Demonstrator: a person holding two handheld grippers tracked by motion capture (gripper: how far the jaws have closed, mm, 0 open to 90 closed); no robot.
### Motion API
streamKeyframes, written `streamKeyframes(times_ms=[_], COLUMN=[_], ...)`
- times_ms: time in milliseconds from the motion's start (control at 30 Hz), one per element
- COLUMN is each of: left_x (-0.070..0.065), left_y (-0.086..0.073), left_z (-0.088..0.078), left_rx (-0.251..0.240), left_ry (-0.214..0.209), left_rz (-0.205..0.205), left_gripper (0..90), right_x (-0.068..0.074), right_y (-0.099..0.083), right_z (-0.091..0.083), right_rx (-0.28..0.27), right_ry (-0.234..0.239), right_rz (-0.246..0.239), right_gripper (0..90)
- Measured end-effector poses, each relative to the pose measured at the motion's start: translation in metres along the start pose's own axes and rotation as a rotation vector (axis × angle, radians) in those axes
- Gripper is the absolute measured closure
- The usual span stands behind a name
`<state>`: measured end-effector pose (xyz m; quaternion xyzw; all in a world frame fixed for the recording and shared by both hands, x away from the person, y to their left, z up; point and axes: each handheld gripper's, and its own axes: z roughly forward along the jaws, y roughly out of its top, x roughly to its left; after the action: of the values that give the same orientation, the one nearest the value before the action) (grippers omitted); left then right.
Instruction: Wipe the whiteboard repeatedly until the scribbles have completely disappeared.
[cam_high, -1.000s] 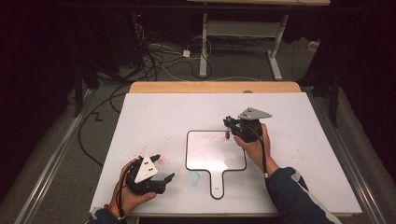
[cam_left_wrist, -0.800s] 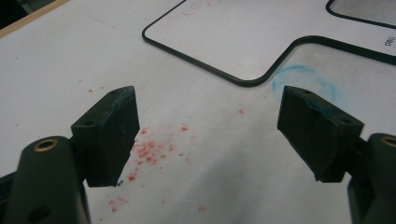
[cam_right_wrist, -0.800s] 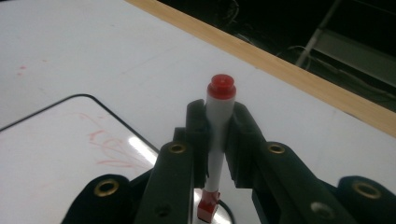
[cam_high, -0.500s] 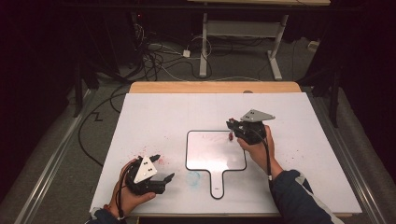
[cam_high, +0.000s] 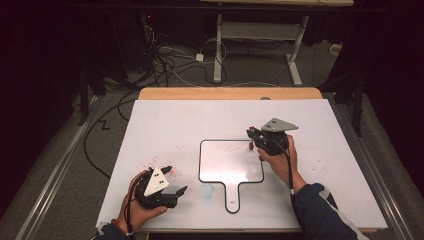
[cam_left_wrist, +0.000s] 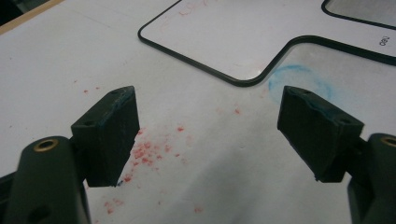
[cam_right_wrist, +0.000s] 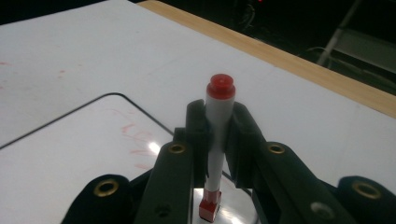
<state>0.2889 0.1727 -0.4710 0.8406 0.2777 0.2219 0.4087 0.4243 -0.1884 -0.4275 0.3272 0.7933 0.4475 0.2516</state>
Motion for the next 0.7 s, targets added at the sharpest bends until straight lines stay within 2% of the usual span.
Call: streamKeyframes(times_ms=[67, 167, 333, 467, 567, 700], left_x=[0.000, 0.000, 0.001, 0.000, 0.001, 0.001], left_y=[0.000, 0.000, 0.000, 0.000, 0.000, -0.001], left_z=[0.000, -0.001, -0.001, -0.001, -0.001, -0.001], left_rx=[-0.002, -0.004, -0.004, -0.004, -0.005, -0.005], left_ry=[-0.001, -0.001, -0.003, -0.003, -0.005, -0.003], left_rz=[-0.001, -0.002, -0.001, 0.000, 0.000, -0.005], left_gripper=[19.9, 20.0, 19.9, 19.9, 19.9, 19.9], right_x=[0.006, 0.012, 0.013, 0.023, 0.029, 0.030], right_y=[0.001, 0.002, 0.004, 0.008, 0.011, 0.013], right_z=[0.003, 0.006, 0.011, 0.019, 0.025, 0.025], right_rx=[-0.014, -0.019, -0.023, -0.030, -0.036, -0.025], right_ry=[0.047, 0.076, 0.095, 0.126, 0.138, 0.124], right_rz=[0.015, 0.019, 0.041, 0.038, 0.032, 0.004], right_gripper=[81.3, 81.4, 81.4, 81.4, 81.4, 81.4])
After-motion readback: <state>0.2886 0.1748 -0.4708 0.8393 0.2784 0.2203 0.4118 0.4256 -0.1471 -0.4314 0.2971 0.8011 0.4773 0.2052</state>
